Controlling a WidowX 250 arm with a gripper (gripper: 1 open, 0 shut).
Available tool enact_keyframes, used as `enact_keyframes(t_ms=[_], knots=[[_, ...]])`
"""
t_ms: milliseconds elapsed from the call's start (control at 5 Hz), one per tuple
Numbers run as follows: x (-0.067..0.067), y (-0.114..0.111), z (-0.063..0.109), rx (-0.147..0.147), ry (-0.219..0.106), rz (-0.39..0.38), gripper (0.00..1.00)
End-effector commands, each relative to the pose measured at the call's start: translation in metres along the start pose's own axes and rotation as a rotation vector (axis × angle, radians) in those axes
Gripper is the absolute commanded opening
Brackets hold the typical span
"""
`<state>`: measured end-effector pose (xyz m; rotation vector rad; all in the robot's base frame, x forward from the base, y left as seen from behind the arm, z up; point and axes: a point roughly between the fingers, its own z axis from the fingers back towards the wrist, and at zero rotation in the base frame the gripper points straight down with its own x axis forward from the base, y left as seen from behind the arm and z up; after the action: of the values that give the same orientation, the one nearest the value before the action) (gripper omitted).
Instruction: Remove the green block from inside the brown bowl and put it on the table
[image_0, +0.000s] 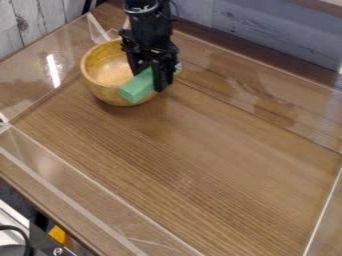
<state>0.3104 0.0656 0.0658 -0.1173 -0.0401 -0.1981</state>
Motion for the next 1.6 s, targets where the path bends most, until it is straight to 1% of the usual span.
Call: enact_keyframes(t_ms=[0, 400, 800, 1000, 1200, 1400], knots=[[0.003, -0.012, 0.028, 0.018, -0.066, -0.086, 0.00], [0.004, -0.010, 0.032, -0.015, -0.048, -0.277, 0.00], [0.014, -0.038, 0.038, -0.017, -0.058, -0.205, 0.00], [0.020, -0.061, 0.037, -0.018, -0.061, -0.185, 0.00], [0.019, -0.085, 0.021, -0.021, -0.058, -0.211, 0.00], [0.013, -0.095, 0.004, -0.027, -0.054, -0.210, 0.00]])
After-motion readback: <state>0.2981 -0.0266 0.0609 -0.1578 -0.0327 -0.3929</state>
